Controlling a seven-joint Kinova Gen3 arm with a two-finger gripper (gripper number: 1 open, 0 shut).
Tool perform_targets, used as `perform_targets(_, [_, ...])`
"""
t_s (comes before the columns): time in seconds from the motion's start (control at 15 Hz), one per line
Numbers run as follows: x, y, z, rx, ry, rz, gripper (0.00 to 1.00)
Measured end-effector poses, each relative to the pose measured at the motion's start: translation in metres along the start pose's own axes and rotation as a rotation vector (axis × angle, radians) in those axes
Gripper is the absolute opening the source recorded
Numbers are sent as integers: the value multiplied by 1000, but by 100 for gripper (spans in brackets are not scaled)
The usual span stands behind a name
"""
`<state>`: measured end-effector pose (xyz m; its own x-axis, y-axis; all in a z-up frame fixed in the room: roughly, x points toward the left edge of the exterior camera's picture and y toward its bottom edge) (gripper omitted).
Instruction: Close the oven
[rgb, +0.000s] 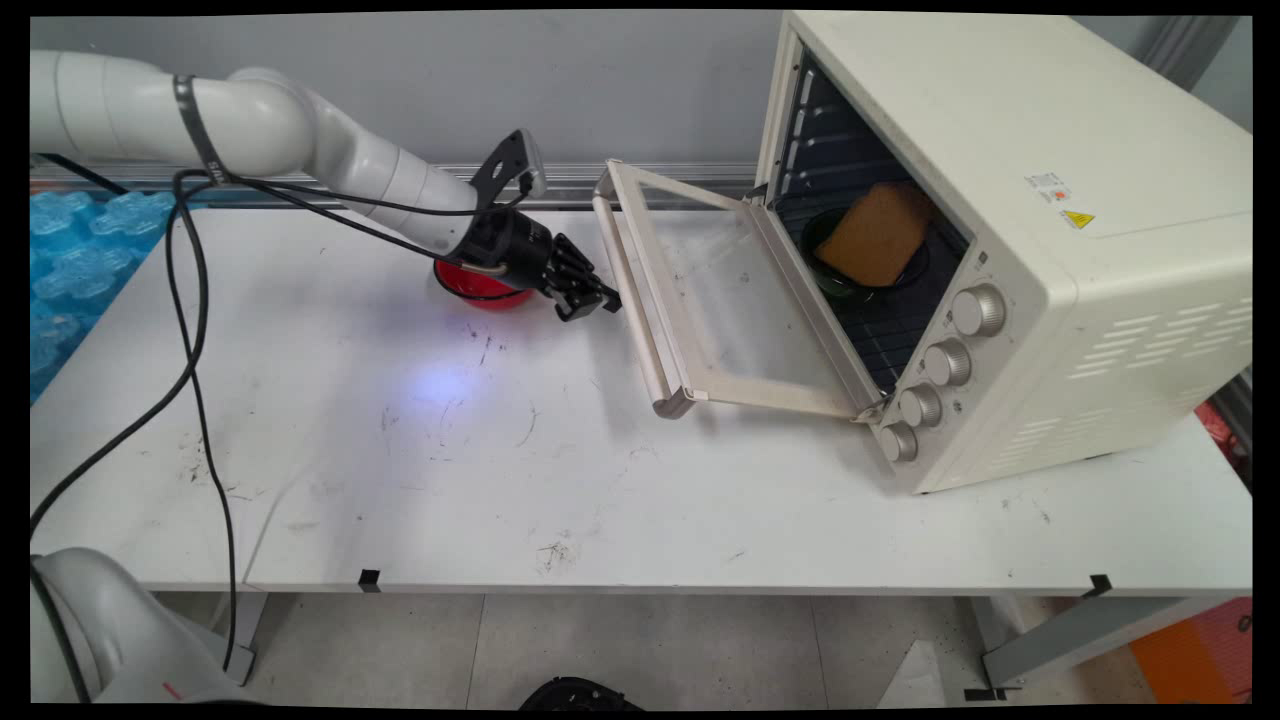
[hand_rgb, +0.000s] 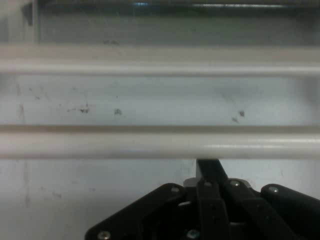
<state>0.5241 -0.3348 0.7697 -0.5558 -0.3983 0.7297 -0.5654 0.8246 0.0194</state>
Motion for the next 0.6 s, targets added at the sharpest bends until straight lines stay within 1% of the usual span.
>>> perform_targets(0.2, [1, -1, 8, -1, 18, -2, 0])
perform_targets(0.6, [2, 2, 14, -5, 36, -8, 0])
